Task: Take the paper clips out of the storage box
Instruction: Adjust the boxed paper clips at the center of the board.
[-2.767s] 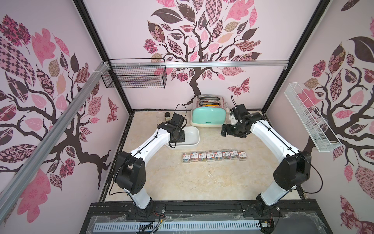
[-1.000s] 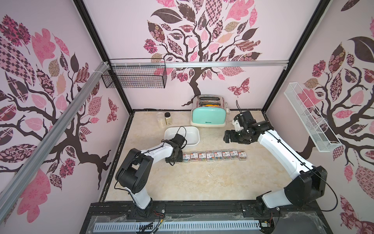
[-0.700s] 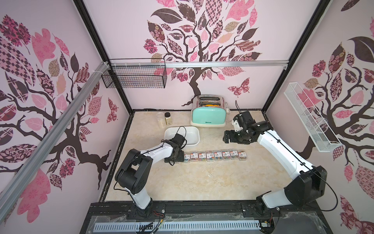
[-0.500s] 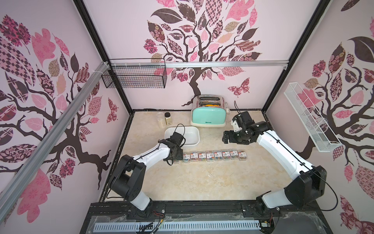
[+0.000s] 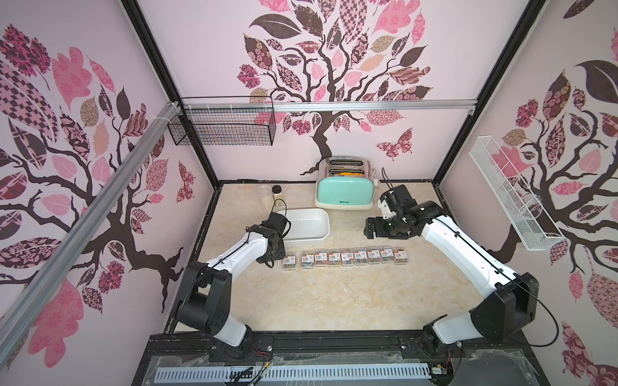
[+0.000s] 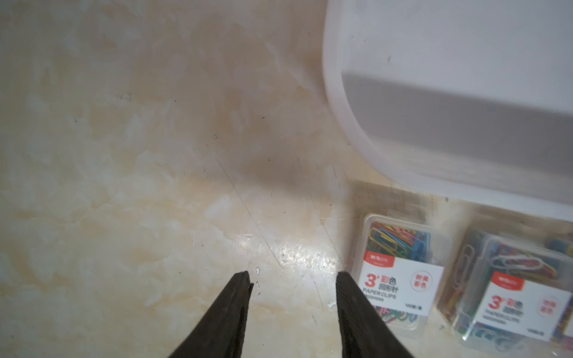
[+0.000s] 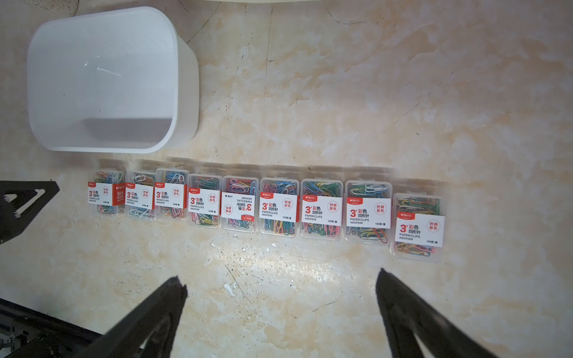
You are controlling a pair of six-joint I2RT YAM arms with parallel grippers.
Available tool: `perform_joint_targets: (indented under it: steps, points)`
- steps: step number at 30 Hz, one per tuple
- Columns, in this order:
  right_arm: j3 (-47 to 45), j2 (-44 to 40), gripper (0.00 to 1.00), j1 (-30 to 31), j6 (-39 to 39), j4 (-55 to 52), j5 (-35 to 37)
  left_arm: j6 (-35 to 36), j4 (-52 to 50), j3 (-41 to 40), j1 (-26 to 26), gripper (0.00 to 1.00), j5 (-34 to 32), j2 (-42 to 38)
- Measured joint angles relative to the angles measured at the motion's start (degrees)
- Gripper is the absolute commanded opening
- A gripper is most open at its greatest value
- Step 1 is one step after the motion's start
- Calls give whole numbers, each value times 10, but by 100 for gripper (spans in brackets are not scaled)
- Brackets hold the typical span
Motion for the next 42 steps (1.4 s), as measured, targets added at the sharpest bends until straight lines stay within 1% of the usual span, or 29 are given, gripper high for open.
perform_joint_targets:
  steps: [3,7,19,30,42]
  points:
    - [1,0,99,0,0,-3,2,-5,2,5,0,50,-2,35]
    - [2,0,99,0,0,-5,5,-14,2,5,0,51,-2,50]
    - [2,0,99,3,0,-5,6,-20,30,-3,-3,52,8,50]
    - [2,0,99,7,3,-5,10,-31,43,-3,-35,52,20,53]
    - [2,0,99,9,5,-5,11,-43,46,-3,-36,52,26,54]
